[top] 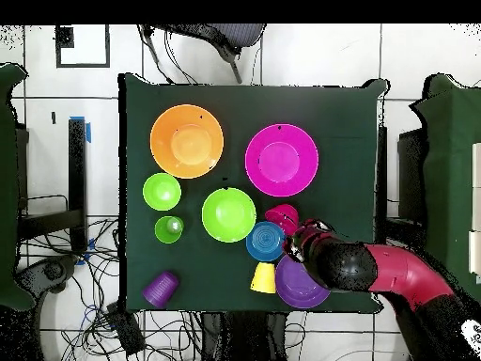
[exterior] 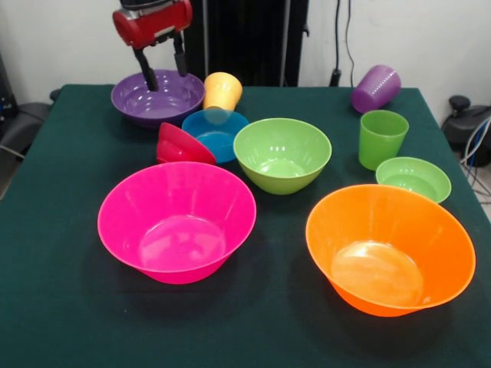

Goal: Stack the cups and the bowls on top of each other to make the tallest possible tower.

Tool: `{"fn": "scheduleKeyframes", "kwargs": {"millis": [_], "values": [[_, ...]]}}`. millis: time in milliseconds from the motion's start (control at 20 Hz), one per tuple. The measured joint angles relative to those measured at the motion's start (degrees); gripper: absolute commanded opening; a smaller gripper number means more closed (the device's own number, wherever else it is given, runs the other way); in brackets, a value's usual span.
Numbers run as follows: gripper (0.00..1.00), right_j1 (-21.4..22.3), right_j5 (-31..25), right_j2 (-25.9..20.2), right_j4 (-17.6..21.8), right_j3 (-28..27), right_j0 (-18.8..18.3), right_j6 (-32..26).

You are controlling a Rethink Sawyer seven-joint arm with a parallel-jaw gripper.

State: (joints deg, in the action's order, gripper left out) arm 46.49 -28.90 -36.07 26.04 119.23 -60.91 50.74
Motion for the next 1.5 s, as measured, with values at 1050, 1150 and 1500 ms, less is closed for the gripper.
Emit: {"fn": "scheduleKeyframes", "kwargs": {"millis": [1050,1150,1500], "values": [[1.00,-6.1,0.9,-2.3,1.7,0.1,-1.6,0.0],[1.00,-5.7,1.3,-3.4,1.7,0.1,-2.1,0.0],[1.00,-4.6,1.4,-5.3,1.7,0.1,-2.1,0.0]]}}
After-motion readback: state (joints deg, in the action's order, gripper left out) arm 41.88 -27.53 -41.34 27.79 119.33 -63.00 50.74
